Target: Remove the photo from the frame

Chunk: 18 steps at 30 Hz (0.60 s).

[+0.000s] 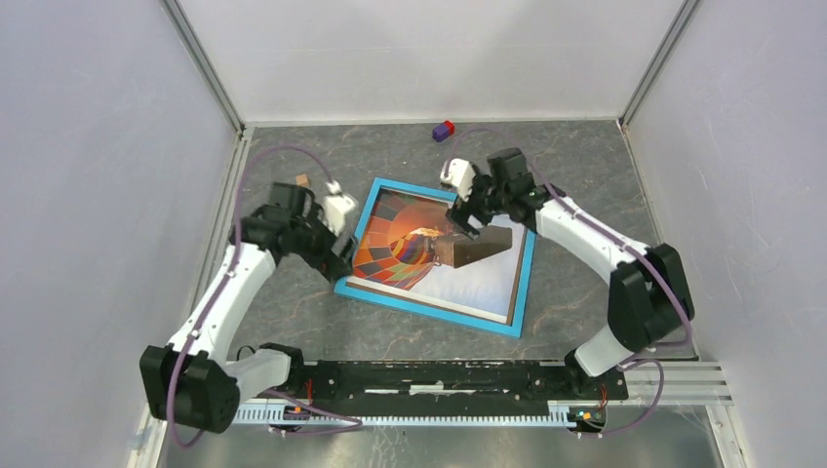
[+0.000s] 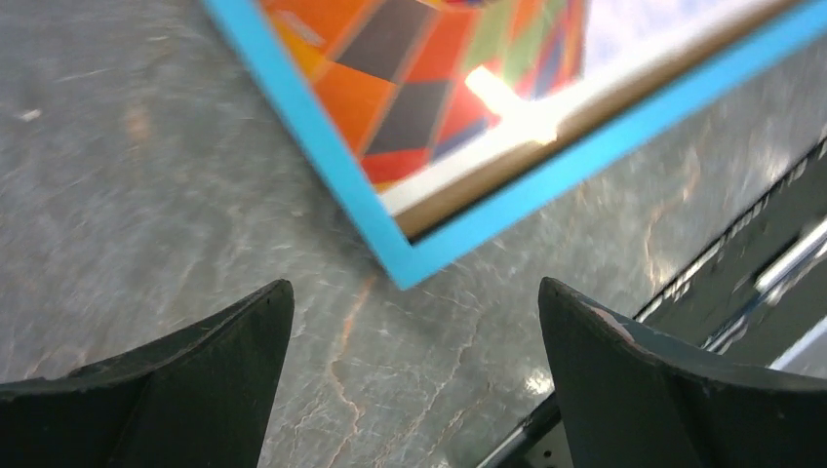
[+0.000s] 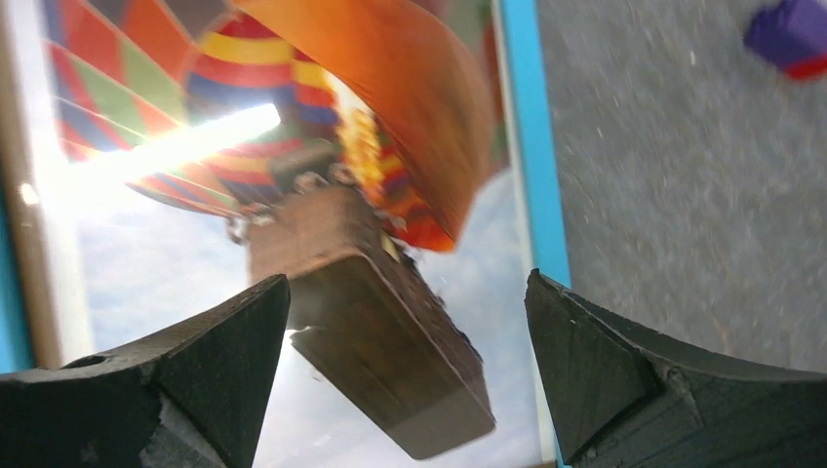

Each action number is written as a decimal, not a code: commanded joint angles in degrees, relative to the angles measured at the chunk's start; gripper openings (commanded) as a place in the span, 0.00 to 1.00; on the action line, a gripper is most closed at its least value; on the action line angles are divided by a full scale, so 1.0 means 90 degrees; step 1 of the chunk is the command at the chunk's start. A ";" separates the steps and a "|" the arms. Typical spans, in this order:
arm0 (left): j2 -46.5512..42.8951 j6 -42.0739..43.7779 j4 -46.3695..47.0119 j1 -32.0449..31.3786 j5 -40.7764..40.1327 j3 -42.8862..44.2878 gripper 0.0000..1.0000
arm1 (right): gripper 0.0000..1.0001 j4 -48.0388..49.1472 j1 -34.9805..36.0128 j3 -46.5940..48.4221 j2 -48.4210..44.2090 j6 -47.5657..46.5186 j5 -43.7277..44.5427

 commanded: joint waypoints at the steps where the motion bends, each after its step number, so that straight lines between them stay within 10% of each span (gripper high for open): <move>1: -0.0434 0.0913 0.0261 -0.1349 -0.1060 -0.0740 1.00 | 0.95 -0.0595 -0.1126 0.0723 0.0692 0.0152 -0.0971; 18: -0.0129 0.1425 0.2657 -0.4178 -0.3205 -0.2552 1.00 | 0.95 -0.1780 -0.2272 0.2541 0.2974 -0.0961 -0.0914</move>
